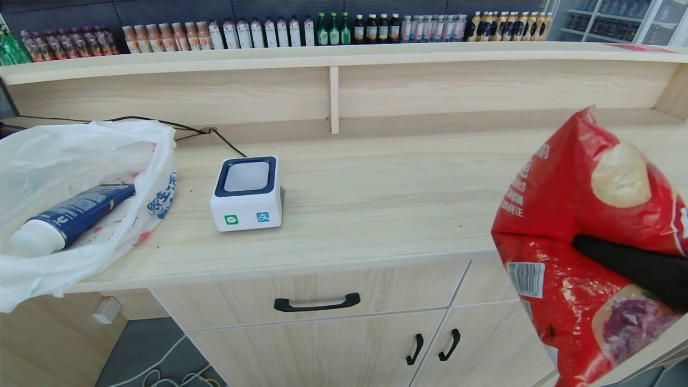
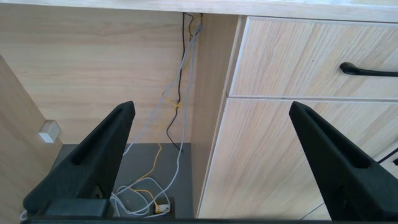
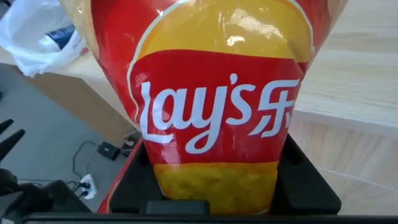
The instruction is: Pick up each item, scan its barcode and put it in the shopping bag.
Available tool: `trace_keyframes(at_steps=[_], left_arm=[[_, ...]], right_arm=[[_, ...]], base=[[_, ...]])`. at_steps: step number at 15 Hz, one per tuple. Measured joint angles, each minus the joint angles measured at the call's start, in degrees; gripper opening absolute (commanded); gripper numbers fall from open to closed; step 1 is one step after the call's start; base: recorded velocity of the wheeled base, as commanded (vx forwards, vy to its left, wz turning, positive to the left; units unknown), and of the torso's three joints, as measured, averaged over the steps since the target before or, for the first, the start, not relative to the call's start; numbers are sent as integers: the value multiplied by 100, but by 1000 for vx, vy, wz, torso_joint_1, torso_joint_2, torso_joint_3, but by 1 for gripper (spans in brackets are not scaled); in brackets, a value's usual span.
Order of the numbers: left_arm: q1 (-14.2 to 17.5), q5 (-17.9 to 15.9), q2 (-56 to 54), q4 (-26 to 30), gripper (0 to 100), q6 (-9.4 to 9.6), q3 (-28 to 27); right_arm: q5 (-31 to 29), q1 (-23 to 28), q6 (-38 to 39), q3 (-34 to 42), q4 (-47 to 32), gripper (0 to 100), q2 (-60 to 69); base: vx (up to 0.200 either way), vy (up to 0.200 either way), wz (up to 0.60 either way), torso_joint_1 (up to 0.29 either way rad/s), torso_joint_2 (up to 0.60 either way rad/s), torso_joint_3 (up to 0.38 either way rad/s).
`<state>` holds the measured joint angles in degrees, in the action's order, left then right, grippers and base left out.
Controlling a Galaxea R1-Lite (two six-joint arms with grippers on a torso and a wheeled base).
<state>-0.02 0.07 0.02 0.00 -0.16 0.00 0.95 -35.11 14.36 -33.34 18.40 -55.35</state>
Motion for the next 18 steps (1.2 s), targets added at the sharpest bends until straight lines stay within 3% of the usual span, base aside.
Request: trace_keyframes(at_steps=[6,9,18], left_arm=[[0,0,0,0,100,2,0],[0,0,0,0,100,0,0],[0,0,0,0,100,5,0]], right_arm=[[624,-168,1153,733,1814,0,-330],[818,-446,1910,947,2293,0,-545],[934,-1169,3866,1590,5221,0,-1685]], base=[[0,0,0,0,0,0],[0,0,0,0,0,0],[0,0,0,0,0,0]])
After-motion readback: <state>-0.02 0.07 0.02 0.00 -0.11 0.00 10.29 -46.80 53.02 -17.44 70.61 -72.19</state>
